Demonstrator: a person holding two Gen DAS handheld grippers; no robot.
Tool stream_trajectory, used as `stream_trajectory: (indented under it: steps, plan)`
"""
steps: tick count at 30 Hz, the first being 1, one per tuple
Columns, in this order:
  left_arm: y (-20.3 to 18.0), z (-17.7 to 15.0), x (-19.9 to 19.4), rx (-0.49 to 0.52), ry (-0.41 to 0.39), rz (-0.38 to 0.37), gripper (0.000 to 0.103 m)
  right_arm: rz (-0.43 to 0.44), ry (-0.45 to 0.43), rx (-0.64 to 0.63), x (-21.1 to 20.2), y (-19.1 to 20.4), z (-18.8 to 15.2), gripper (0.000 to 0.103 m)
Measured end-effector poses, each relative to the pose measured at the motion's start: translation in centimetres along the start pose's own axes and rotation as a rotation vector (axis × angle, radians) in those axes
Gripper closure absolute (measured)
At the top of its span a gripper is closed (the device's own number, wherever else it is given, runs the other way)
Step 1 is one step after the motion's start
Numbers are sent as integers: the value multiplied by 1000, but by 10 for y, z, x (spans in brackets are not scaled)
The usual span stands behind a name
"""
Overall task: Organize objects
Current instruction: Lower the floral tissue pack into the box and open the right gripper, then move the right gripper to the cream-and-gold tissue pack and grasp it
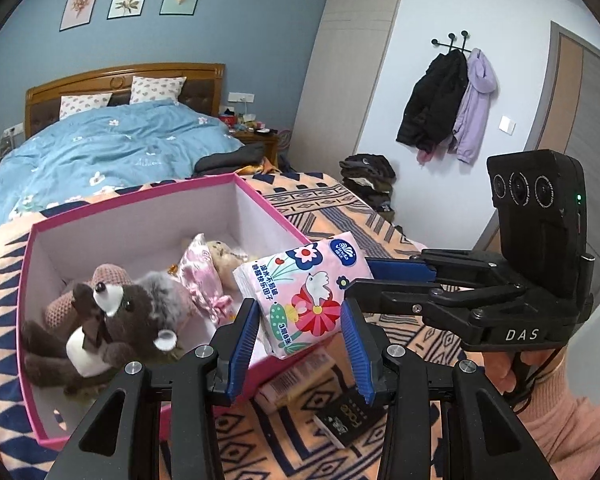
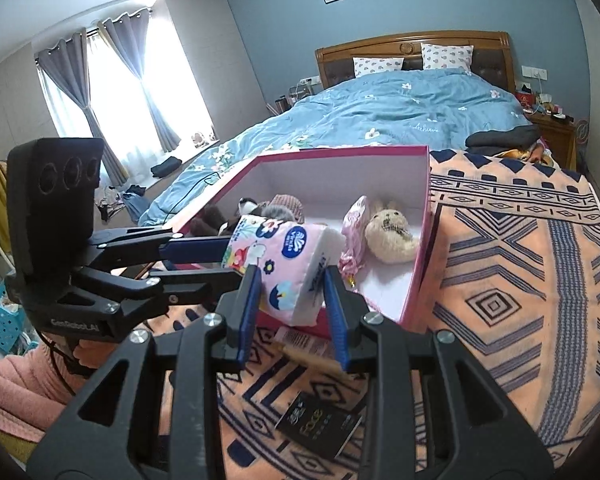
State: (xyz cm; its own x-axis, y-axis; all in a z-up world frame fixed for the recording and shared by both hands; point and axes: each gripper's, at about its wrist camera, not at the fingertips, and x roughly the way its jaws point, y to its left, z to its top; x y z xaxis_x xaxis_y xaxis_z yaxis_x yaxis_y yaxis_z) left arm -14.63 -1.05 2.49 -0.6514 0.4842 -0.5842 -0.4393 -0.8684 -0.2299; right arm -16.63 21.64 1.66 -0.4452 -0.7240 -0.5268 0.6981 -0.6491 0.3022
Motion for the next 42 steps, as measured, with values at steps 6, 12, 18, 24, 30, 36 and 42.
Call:
stream_trajectory:
  steps: [6,12,18,24,30,36,42]
  plan:
    - [3,6,16,14,22,38,61,-3,23,35,13,-16,9,68]
    - [8,7,34,8,66,54,61,-26,60,51,25,-28,9,68]
    - [15,4,45,-12,102,53,61,-39,97,58,36,-34,7,68]
    - [23,3,54,-33,146,43,61,-50,139,72,47,-37,6,68]
    - [28,2,63,-54,180,52,61,-68,164,92,54,-41,5,68]
    - [32,2,68,-54,185,83,61,-93,146,105,52,-42,10,68]
    - [32,-3,62,-45,155,97,49,-86,111,95,42,-38,8,67]
